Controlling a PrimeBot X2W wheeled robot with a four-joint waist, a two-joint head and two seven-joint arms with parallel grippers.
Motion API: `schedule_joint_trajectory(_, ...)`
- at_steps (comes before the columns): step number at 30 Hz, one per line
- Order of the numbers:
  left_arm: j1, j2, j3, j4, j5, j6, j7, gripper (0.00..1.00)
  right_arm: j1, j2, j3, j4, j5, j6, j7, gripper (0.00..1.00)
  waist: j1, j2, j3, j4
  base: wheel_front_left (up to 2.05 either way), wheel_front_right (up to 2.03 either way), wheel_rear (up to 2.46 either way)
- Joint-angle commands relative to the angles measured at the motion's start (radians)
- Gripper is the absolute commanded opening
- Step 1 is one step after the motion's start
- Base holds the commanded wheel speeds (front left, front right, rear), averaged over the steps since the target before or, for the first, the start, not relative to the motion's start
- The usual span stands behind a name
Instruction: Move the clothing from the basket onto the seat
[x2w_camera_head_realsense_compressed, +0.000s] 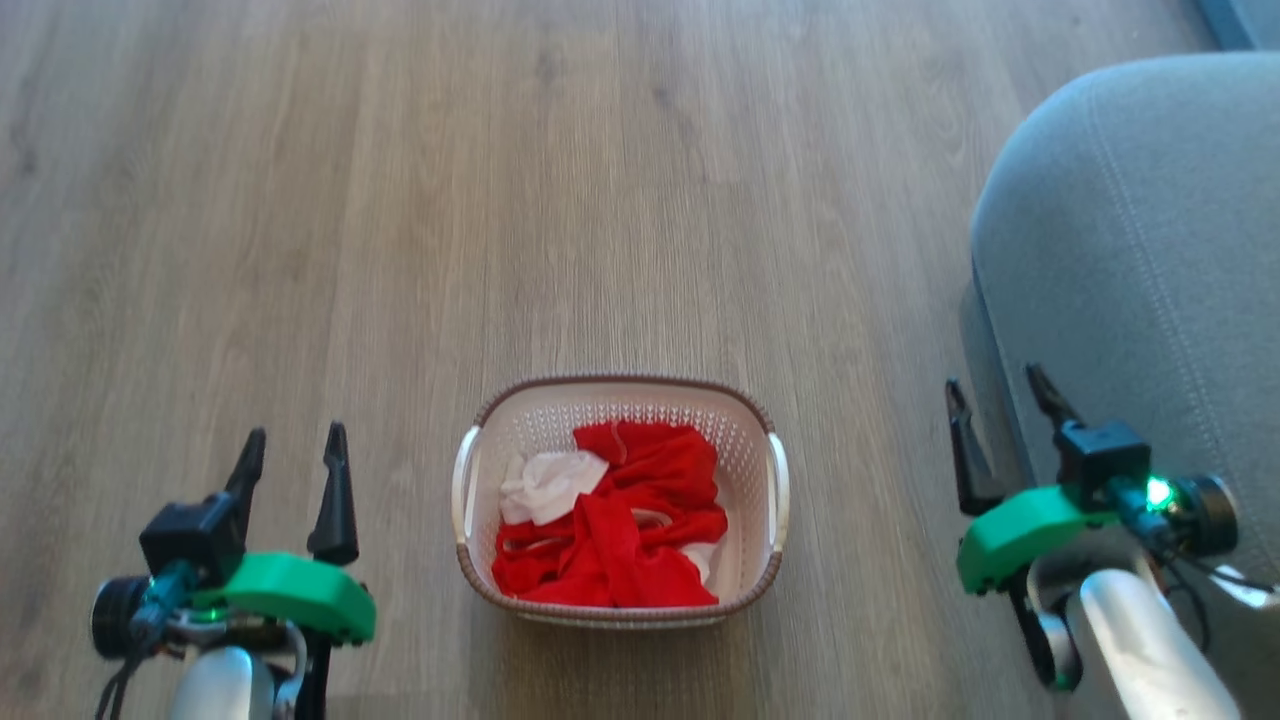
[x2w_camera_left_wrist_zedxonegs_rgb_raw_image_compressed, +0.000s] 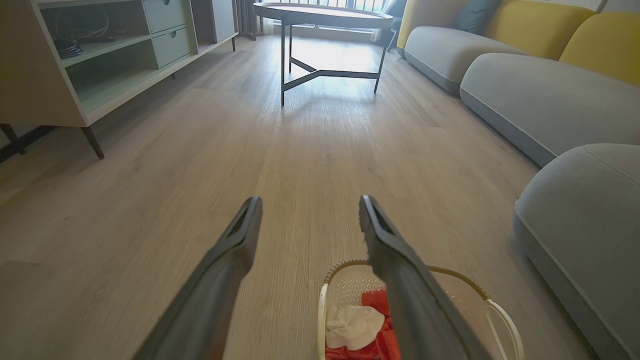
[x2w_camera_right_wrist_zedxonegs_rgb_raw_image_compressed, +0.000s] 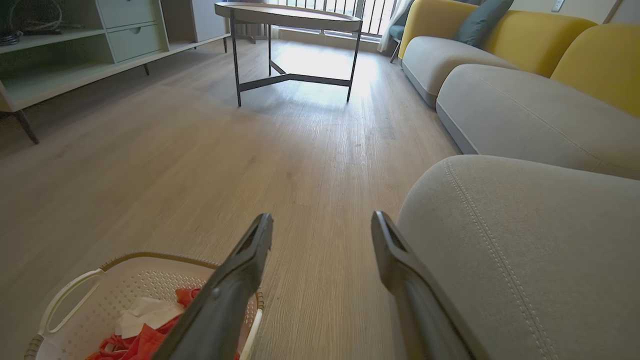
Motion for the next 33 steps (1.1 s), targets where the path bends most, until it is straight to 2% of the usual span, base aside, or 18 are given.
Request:
schedule_joint_trajectory(1,-0.065,0.006,0.023,-0.041,-0.004,-0.002,-0.01,1.0,-0.049,-0.006,0.007,-0.04,0.009,0.007,-0.013,1.0,0.0,0.0,0.033,-0.005,0.0,0.0,0.0)
schedule_joint_trajectory(11,-0.159,0.006,-0.028,-0.067,-0.001,0.0,-0.01,1.0,-0.115,0.001,-0.056,-0.095,0.003,0.007,-0.013,1.0,0.0,0.0,0.213,-0.023,0.0,0.0,0.0)
schedule_joint_trajectory(23,-0.399,0.006,-0.225,-0.066,0.015,0.0,-0.01,1.0,-0.249,0.01,-0.143,-0.225,-0.004,0.007,-0.013,1.0,0.0,0.0,0.5,-0.049,0.0,0.0,0.0)
schedule_joint_trajectory(28,-0.509,0.006,-0.295,-0.013,0.047,0.003,-0.01,1.0,-0.308,0.011,-0.167,-0.268,0.001,0.007,-0.013,1.0,0.0,0.0,0.611,-0.063,0.0,0.0,0.0)
schedule_joint_trajectory(33,-0.602,0.006,-0.365,0.11,0.089,0.002,-0.007,1.0,-0.357,0.018,-0.174,-0.289,0.006,0.007,-0.013,1.0,0.0,0.0,0.693,-0.08,0.0,0.0,0.0)
